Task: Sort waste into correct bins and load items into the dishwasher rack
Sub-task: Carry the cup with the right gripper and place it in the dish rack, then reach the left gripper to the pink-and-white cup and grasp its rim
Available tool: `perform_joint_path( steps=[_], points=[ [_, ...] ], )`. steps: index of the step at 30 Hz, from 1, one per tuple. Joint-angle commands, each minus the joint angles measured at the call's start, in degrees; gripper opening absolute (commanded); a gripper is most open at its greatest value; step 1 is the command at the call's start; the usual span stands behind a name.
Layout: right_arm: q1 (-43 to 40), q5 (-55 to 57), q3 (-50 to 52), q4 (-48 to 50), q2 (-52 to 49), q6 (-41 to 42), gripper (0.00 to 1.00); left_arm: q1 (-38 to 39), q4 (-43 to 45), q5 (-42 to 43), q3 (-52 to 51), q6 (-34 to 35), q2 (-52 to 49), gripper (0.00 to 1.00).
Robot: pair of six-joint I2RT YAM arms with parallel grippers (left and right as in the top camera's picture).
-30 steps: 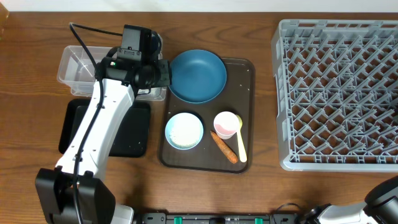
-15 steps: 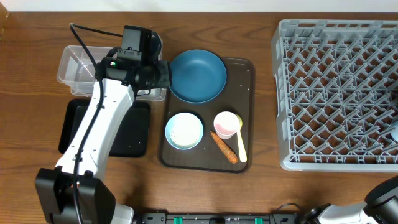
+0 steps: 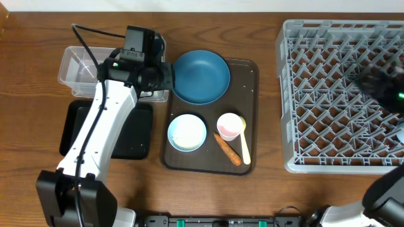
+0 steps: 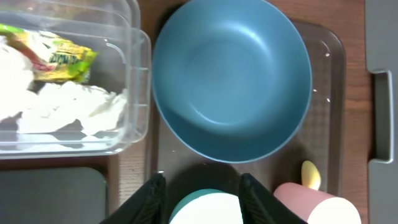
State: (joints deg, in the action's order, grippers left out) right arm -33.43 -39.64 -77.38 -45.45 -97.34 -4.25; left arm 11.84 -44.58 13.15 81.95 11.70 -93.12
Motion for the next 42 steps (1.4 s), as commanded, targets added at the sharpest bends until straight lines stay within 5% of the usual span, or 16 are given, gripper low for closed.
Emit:
perform_joint_path(
  steps=[1, 16, 42],
  points=[
    [7.3, -1.7, -1.2, -0.4, 0.1, -6.6, 0.94, 2.3, -0.3, 0.3, -0.5, -0.7, -0.6, 0.41],
    [31.2, 14.2, -1.2, 0.0, 0.1, -6.5, 0.99, 15.8, -2.1, 0.3, -2.0, -0.7, -7.0, 0.41],
    [32.7, 17.2, -1.2, 1.0, 0.1, -4.6, 0.99, 22.3, -2.2, 3.7, -2.0, -0.7, -14.2, 0.41]
  ],
)
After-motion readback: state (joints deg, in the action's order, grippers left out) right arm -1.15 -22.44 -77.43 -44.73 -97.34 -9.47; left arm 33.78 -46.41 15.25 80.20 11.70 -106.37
